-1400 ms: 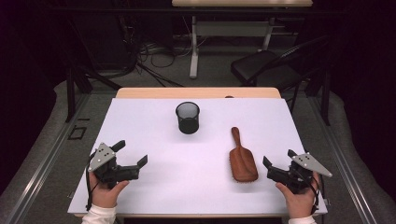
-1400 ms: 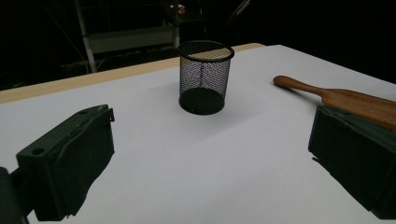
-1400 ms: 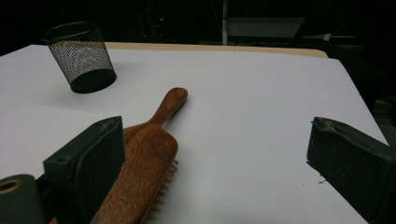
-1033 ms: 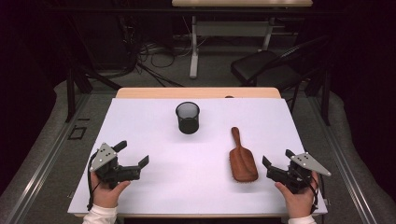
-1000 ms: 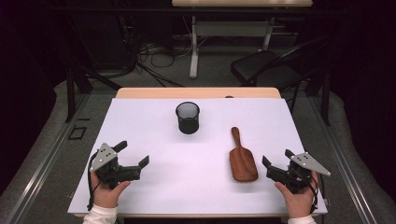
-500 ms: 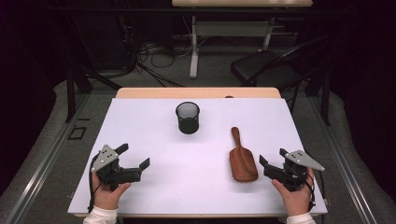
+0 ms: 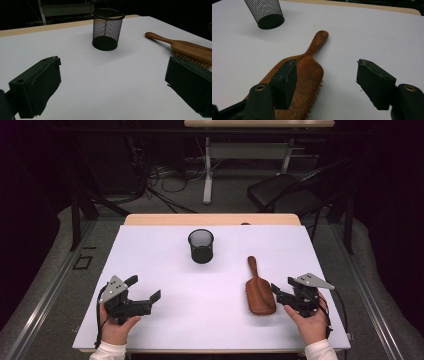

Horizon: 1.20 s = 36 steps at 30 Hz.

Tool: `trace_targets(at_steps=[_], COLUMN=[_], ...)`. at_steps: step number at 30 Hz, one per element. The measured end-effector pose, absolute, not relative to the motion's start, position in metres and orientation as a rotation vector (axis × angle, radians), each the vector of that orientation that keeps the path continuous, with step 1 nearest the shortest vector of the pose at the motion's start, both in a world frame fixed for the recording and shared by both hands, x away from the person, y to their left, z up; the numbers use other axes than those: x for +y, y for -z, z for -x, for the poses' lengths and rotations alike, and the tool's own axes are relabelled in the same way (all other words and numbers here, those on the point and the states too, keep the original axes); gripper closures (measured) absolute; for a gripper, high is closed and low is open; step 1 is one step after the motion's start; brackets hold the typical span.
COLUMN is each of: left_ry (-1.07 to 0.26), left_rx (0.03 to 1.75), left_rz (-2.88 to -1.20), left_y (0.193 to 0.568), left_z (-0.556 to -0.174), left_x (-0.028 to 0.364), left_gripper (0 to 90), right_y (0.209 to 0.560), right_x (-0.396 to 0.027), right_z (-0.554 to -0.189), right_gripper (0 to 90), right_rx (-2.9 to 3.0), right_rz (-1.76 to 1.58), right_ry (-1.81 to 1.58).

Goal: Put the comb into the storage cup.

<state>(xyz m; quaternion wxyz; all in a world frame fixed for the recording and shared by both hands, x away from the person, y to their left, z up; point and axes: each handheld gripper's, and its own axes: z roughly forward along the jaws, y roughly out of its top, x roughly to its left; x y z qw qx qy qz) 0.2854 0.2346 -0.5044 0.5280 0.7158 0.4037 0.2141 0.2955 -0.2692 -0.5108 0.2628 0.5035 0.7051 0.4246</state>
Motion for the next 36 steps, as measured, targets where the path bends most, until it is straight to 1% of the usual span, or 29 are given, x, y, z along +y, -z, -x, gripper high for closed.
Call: trace_targets(at_steps=[7, 8, 17, 21, 23, 31, 36], left_ry=[-0.51, -0.511, -0.51, -0.508, -0.505, -0.502, -0.498], left_rx=[0.966, 0.966, 0.973, 0.97, 0.972, 0.977, 0.98], left_rz=[-1.709, -1.71, -1.716, -1.721, -1.721, -1.717, -1.718], left_y=[0.505, 0.505, 0.506, 0.506, 0.506, 0.507, 0.507], left_z=[-0.286, -0.286, -0.286, -0.286, -0.286, -0.286, -0.287], left_x=[0.235, 0.235, 0.234, 0.233, 0.233, 0.234, 0.234], left_gripper=[0.2, 0.3, 0.3, 0.3, 0.3, 0.3, 0.4], right_y=[0.506, 0.505, 0.498, 0.497, 0.496, 0.49, 0.489], right_x=[-0.26, -0.26, -0.26, -0.259, -0.258, -0.252, -0.246], right_z=[-0.308, -0.313, -0.333, -0.342, -0.345, -0.36, -0.369], right_gripper=[33.8, 35.3, 36.4, 38.4, 41.0, 41.5, 45.9], right_rx=[1.968, 1.972, 1.996, 2.001, 2.005, 2.042, 2.062], right_rz=[-1.353, -1.375, -1.456, -1.48, -1.496, -1.526, -1.527], right_ry=[-1.119, -1.13, -1.161, -1.151, -1.152, -1.084, -1.052])
